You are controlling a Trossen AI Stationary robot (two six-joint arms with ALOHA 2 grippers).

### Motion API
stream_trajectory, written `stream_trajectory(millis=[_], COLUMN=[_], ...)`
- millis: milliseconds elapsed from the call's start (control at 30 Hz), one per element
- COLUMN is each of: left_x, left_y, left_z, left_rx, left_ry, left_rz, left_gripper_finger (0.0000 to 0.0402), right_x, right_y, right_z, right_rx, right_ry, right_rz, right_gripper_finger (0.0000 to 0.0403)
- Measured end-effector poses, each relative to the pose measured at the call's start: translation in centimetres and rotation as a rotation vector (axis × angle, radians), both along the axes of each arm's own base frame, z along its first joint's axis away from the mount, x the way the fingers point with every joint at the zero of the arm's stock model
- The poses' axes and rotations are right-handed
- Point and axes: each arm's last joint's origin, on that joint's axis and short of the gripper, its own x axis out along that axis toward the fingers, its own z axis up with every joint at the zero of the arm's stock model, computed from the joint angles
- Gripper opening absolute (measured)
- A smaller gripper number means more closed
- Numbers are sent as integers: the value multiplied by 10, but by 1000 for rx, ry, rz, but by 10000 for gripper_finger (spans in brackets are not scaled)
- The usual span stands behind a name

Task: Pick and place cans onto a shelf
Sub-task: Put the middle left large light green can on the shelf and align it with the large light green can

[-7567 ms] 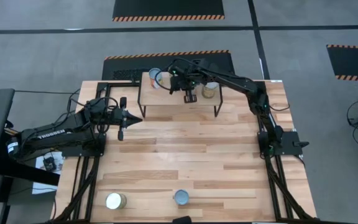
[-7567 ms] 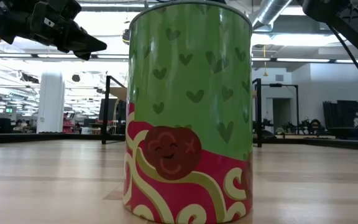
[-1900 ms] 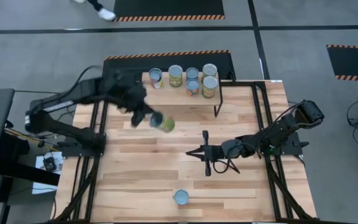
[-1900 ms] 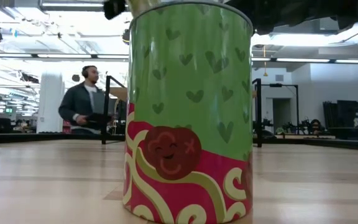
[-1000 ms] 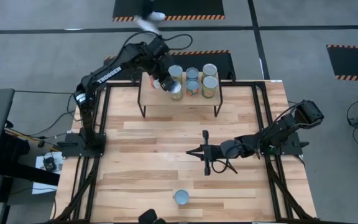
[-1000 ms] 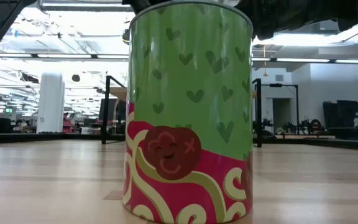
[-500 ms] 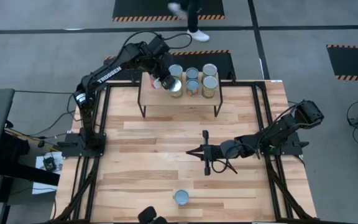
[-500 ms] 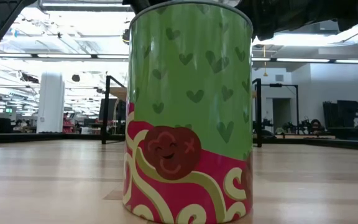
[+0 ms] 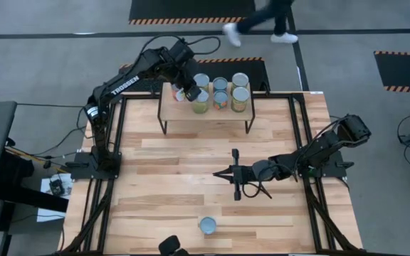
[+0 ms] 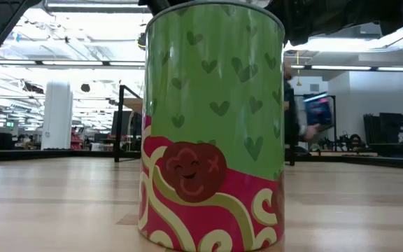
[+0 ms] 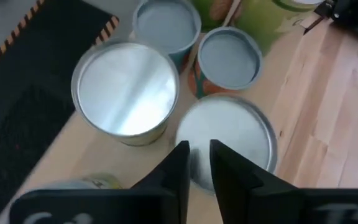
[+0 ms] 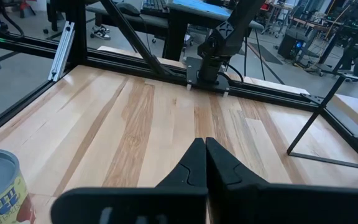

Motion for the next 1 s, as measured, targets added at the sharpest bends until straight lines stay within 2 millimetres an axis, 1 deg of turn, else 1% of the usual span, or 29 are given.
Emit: stream_trajectory(millis=[67,133,200,267,400,467,533,600,667,733,867,933,1000], left_x=[-1,-5,-9,-11,-21,-26,-28,-32,-38,-46,-57,-60,-61], left_y=[-2,-7,-16,-25,-47,-58,-69,-81,-89,-96,-103,-105,-103], left_z=[9,23,33,39,45,42,36,26,13,-7,-58,-79,-97], left_rx=[42,85,116,139,212,243,276,293,328,350,393,427,445], left_ry=[-13,-15,2,4,46,75,63,30,-38,-100,-230,-287,-307], left_rz=[-35,-84,-134,-156,-208,-224,-240,-260,-261,-249,-214,-199,-164], left_gripper_finger=[51,51,45,32,5,3,2,0,0,0,0,0,0], right_x=[0,0,0,0,-1,-1,-2,-2,-3,-3,-2,-2,-1], right_y=[0,0,0,0,0,1,3,5,6,6,4,2,1], right_z=[0,0,-1,-3,-3,-4,-4,-4,-4,-4,-4,-4,-3], right_rx=[0,-2,-5,-11,-13,-15,-16,-24,-35,-37,-35,-33,-30], right_ry=[1,4,13,27,34,38,40,43,42,42,41,39,31], right_rz=[0,0,0,0,0,5,12,18,24,25,19,13,7], right_gripper_finger=[6,6,6,6,6,6,6,6,6,6,6,6,6])
